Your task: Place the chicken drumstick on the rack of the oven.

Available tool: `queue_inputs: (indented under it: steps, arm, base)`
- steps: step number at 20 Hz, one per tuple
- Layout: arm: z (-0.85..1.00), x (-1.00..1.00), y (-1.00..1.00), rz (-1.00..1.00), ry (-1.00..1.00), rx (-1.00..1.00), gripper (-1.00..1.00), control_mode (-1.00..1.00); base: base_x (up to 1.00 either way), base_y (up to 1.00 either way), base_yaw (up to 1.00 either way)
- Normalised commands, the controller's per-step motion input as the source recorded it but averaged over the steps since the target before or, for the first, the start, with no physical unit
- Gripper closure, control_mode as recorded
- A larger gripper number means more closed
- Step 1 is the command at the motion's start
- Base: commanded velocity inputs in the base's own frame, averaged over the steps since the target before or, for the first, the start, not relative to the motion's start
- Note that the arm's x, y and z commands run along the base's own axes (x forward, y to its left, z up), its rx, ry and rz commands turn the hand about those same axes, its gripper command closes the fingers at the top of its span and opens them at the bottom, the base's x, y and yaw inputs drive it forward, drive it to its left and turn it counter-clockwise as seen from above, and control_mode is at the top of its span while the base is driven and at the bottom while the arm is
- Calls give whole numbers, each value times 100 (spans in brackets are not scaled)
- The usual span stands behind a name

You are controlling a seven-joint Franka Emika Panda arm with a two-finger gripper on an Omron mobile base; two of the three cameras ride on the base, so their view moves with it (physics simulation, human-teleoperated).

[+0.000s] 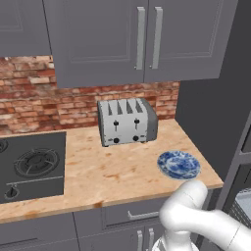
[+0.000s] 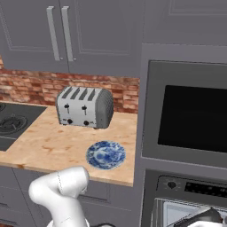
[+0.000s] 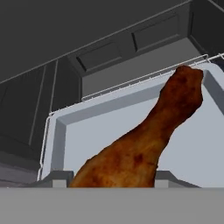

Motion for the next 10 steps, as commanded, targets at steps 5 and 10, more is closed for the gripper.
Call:
queue_inputs:
  steps: [5,10]
  arm:
    - [-57,45,0,-7,1,-9,100,-100]
    - [-57,28,-16,-3,0,-7,100,-100]
  base:
    - [0,0,0]
    - [0,0,0]
